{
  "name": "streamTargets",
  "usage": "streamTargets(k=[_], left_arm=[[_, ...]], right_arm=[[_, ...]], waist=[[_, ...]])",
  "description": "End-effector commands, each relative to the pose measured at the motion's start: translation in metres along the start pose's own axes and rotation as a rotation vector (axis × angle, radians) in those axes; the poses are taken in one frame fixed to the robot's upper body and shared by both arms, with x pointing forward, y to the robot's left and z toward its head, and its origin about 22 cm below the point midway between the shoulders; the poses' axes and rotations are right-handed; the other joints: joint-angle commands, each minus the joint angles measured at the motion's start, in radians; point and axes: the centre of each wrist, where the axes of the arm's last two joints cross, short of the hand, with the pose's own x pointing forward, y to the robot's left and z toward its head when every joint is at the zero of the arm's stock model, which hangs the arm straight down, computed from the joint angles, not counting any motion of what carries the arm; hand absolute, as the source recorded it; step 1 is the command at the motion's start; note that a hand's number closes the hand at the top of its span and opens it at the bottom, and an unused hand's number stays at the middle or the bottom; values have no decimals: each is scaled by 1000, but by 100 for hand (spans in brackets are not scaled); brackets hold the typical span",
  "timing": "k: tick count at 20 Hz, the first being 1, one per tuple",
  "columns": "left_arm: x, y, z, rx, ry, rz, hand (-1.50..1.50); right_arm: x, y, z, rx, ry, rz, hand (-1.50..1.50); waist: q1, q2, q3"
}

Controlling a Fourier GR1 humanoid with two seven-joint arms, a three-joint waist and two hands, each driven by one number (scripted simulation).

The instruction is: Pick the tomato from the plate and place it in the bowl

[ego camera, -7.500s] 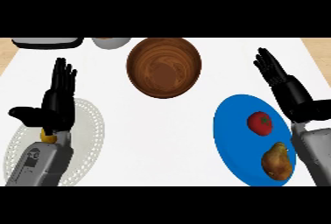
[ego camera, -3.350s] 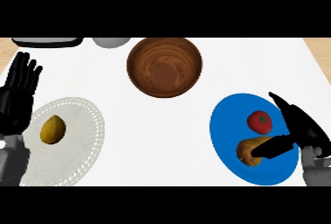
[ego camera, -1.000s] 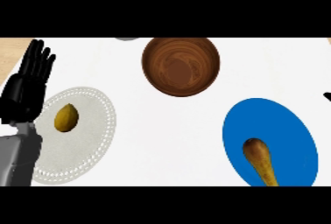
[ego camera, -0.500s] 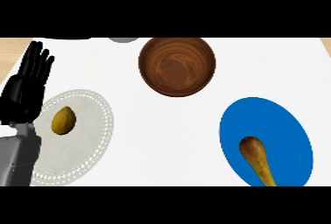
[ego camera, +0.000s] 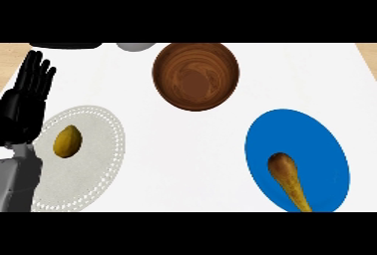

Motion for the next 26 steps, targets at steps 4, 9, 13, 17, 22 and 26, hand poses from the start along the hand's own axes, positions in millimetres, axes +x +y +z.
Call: streamTargets(k=[4,9,13,17,22,26], left_arm=[[-2,3,6,13,18,-1,0],[11,-1,-9,13,-10,-9,0],[-1,-5,8,23,26,-11,0],[-13,-1,17,23,-1,-8,0],[9,-3,4,18,-3,-10,0],[8,10,12,11,-7,-1,0]], right_arm=[[57,25,-75,144,-71,-98,150],[87,52,-113,202,-82,-73,150],[108,106,-138,285,-73,-57,150],[120,136,-154,317,-66,-62,150],[139,181,-167,342,-32,-63,150],[123,229,-159,317,14,43,150]], waist=[[-23,-8,-1],[-15,-1,0],[-27,-8,0],[-17,-1,-1],[-24,-5,0],[-16,-3,0]])
